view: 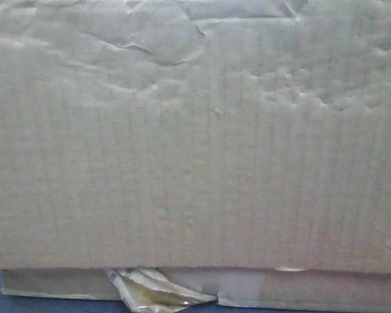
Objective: Stack two boxes on right shelf middle
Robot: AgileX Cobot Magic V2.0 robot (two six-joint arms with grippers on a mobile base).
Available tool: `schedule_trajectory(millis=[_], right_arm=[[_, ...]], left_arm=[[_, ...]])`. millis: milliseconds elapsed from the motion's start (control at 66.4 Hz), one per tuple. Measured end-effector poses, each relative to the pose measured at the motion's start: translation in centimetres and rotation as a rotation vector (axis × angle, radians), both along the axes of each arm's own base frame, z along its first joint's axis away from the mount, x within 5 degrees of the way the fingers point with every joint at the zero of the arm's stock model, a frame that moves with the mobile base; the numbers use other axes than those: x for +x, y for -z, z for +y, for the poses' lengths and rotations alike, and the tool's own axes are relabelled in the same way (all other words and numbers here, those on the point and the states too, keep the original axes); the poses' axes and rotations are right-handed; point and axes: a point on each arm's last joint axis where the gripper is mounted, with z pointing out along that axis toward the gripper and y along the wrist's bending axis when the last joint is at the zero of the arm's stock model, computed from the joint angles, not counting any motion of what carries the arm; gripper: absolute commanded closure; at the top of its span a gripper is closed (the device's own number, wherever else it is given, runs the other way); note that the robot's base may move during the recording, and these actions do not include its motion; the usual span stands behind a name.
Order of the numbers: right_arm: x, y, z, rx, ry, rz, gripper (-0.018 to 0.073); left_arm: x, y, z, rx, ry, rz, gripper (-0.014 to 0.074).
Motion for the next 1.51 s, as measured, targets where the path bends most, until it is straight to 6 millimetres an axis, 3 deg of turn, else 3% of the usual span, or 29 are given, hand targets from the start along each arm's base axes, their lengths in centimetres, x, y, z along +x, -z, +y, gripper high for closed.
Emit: schedule_trajectory(millis=[90,301,407,693,1507], right_arm=[[0.1,0.7,0.1,-0.002,-0.001,0.023,0.0210],[-0.1,4.6,0.2,-0.021,-0.003,0.161,0.0210],[-0.3,5.3,0.4,-0.003,-0.001,0.195,0.0210],[-0.8,5.4,1.6,0.029,-0.034,0.209,0.0210],[-0.6,5.5,1.1,-0.028,-0.017,0.194,0.0210]], left_arm=[[0.0,0.0,0.0,0.002,0.000,-0.001,0.0205],[0.0,0.0,0.1,0.007,0.000,-0.004,0.0205],[0.1,0.0,0.1,0.014,0.001,-0.007,0.0205],[0.1,0.0,0.2,0.027,0.003,-0.013,0.0205],[0.1,0.0,0.2,0.029,0.005,-0.014,0.0205]])
